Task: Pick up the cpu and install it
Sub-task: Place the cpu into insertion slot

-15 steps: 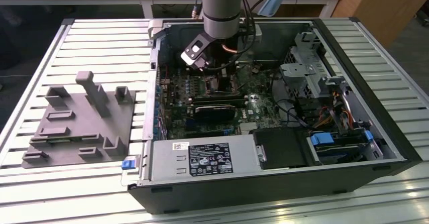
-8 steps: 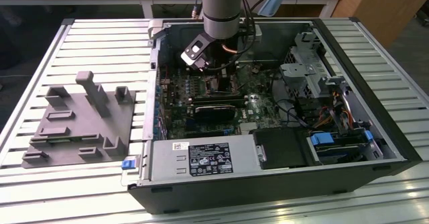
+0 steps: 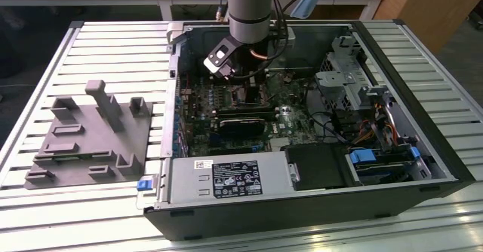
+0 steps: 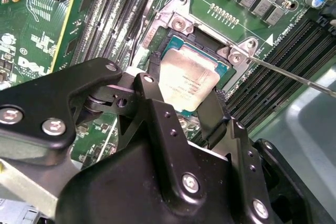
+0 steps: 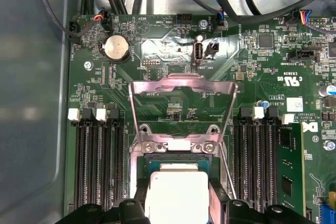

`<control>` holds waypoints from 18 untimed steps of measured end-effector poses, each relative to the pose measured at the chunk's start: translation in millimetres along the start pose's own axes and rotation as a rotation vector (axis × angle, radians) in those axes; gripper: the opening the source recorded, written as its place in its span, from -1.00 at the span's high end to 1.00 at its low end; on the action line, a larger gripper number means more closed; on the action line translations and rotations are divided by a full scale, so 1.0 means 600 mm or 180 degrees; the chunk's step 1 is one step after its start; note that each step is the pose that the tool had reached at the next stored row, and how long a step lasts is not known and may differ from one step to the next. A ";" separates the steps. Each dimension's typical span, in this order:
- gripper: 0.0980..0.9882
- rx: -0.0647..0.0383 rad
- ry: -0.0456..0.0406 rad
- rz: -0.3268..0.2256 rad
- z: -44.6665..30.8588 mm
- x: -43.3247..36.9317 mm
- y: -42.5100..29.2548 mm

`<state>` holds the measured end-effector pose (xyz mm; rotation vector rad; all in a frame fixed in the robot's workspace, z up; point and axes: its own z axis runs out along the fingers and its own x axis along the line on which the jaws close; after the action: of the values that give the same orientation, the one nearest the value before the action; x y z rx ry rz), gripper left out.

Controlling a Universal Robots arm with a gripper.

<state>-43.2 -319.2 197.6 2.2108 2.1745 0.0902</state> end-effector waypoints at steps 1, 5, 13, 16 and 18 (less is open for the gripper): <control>0.02 0.0000 0.0000 0.0003 0.000 0.000 0.000; 0.02 0.0000 0.0000 0.0007 0.001 -0.001 0.001; 0.02 0.0000 -0.0001 0.0007 0.005 -0.001 0.001; 0.02 0.0000 -0.0001 0.0007 0.005 -0.001 0.001; 0.02 0.0000 0.0000 0.0007 0.005 -0.001 0.001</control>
<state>-42.3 -319.8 194.6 2.2132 2.1719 0.0902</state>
